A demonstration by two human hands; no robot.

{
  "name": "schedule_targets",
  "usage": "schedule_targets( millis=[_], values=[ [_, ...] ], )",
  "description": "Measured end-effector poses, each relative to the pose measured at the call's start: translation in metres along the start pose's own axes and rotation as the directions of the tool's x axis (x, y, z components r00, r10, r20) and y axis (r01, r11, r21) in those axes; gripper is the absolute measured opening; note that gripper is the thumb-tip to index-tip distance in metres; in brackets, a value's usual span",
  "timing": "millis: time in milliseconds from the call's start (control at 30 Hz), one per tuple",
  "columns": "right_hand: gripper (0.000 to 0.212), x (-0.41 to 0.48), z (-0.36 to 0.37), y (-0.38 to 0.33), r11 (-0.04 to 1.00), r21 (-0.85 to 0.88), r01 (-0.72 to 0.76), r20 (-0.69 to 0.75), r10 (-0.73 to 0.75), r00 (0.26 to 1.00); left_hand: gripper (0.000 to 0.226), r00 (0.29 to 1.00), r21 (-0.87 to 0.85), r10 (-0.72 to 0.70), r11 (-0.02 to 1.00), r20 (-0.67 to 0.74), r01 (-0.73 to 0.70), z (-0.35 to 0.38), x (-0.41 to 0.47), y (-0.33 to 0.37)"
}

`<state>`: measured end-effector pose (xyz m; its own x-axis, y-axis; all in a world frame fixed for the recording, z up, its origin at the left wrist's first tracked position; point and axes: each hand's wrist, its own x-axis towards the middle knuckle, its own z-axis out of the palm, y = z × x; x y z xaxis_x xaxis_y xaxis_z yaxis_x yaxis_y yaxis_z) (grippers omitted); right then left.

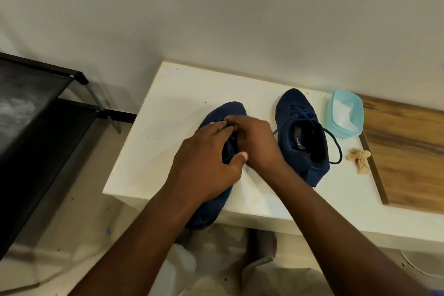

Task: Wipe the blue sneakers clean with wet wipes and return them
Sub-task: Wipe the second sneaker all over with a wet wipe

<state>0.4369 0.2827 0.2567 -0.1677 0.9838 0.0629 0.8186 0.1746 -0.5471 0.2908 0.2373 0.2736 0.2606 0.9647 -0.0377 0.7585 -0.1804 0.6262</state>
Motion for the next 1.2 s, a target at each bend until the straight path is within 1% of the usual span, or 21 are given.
schedule_targets(
  millis=[67, 133, 233, 333, 400, 433, 500, 600, 633, 667, 733, 800, 833, 867, 933, 967, 1000, 1033, 1100, 1167, 1200],
  values=[
    [0.045, -0.013, -0.005, 0.009, 0.994, 0.112, 0.02, 0.069, -0.028, 0.997, 0.064, 0.999, -0.003, -0.006, 1.0, 0.04, 0.006, -0.001, -0.001, 0.0],
    [0.04, -0.02, -0.012, 0.02, 0.993, 0.113, 0.038, 0.078, -0.047, 0.996, 0.056, 0.999, 0.01, 0.003, 1.0, 0.054, -0.003, -0.003, -0.001, 0.002],
    [0.026, -0.009, -0.006, 0.022, 1.0, -0.007, 0.012, -0.01, -0.012, 1.0, 0.044, 0.997, 0.009, -0.013, 1.0, 0.072, 0.012, -0.004, -0.001, 0.003],
    [0.018, 0.022, 0.01, 0.026, 0.977, -0.212, 0.011, -0.073, -0.027, 0.997, 0.041, 0.995, -0.013, -0.04, 0.999, 0.095, 0.042, -0.002, -0.001, 0.001],
    [0.017, 0.049, 0.013, 0.025, 0.953, -0.295, -0.065, -0.098, 0.038, 0.994, 0.044, 0.994, -0.018, -0.045, 0.999, 0.096, 0.047, 0.0, -0.002, -0.002],
    [0.018, 0.059, 0.011, 0.023, 0.948, -0.3, -0.103, -0.091, 0.079, 0.993, 0.045, 0.995, -0.026, -0.043, 0.999, 0.09, 0.045, 0.001, -0.001, -0.002],
    [0.022, 0.067, 0.006, 0.018, 0.965, -0.253, -0.072, -0.017, 0.07, 0.997, 0.043, 0.995, -0.043, -0.046, 0.998, 0.084, 0.049, 0.001, 0.0, -0.004],
    [0.018, 0.038, -0.007, 0.017, 0.953, -0.272, 0.133, 0.167, -0.09, 0.982, 0.037, 0.995, -0.03, -0.029, 0.999, 0.1, 0.032, -0.001, 0.0, -0.004],
    [0.018, 0.027, -0.011, 0.02, 0.936, -0.312, 0.164, 0.203, -0.103, 0.974, 0.041, 0.994, -0.02, -0.027, 0.999, 0.108, 0.029, -0.001, 0.0, -0.003],
    [0.018, 0.024, -0.013, 0.026, 0.918, -0.367, 0.152, 0.186, -0.088, 0.979, 0.046, 0.993, -0.014, -0.027, 0.999, 0.118, 0.029, -0.003, 0.0, -0.003],
    [0.017, 0.039, -0.014, 0.034, 0.878, -0.475, 0.054, 0.061, -0.029, 0.998, 0.05, 0.99, -0.046, -0.033, 0.998, 0.138, 0.04, -0.004, 0.0, -0.002],
    [0.016, 0.059, -0.006, 0.031, 0.894, -0.447, -0.011, -0.035, -0.006, 0.999, 0.056, 0.986, -0.092, -0.046, 0.994, 0.161, 0.062, -0.005, 0.0, -0.003],
    [0.017, 0.063, -0.001, 0.025, 0.929, -0.369, -0.02, -0.047, 0.004, 0.999, 0.063, 0.985, -0.117, -0.049, 0.991, 0.164, 0.069, -0.007, -0.001, -0.001],
    [0.017, 0.063, 0.003, 0.018, 0.96, -0.28, 0.007, -0.016, -0.012, 1.0, 0.066, 0.985, -0.14, -0.054, 0.987, 0.163, 0.077, -0.008, -0.002, -0.001],
    [0.019, 0.048, 0.001, 0.01, 0.973, -0.192, 0.124, 0.11, -0.104, 0.988, 0.057, 0.986, -0.148, -0.058, 0.986, 0.154, 0.081, -0.007, -0.003, -0.002],
    [0.019, 0.042, -0.004, 0.009, 0.965, -0.205, 0.165, 0.183, -0.128, 0.975, 0.057, 0.987, -0.141, -0.062, 0.987, 0.149, 0.083, -0.008, -0.002, -0.005],
    [0.019, 0.04, -0.012, 0.011, 0.955, -0.243, 0.169, 0.235, -0.111, 0.966, 0.06, 0.986, -0.127, -0.066, 0.988, 0.153, 0.086, -0.008, -0.001, -0.008],
    [0.018, 0.043, -0.017, 0.015, 0.942, -0.307, 0.137, 0.245, -0.061, 0.968, 0.064, 0.984, -0.109, -0.075, 0.99, 0.16, 0.093, -0.006, 0.0, -0.012],
    [0.017, 0.059, -0.02, 0.023, 0.909, -0.412, 0.07, 0.141, -0.013, 0.99, 0.065, 0.984, -0.086, -0.088, 0.991, 0.155, 0.102, -0.003, 0.003, -0.016],
    [0.019, 0.074, -0.012, 0.019, 0.925, -0.378, 0.026, 0.053, -0.006, 0.999, 0.065, 0.987, -0.089, -0.096, 0.99, 0.132, 0.108, 0.001, 0.002, -0.015],
    [0.021, 0.077, -0.007, 0.011, 0.944, -0.328, 0.025, 0.061, -0.005, 0.998, 0.065, 0.987, -0.087, -0.102, 0.99, 0.12, 0.113, 0.003, 0.001, -0.014]
  ],
)
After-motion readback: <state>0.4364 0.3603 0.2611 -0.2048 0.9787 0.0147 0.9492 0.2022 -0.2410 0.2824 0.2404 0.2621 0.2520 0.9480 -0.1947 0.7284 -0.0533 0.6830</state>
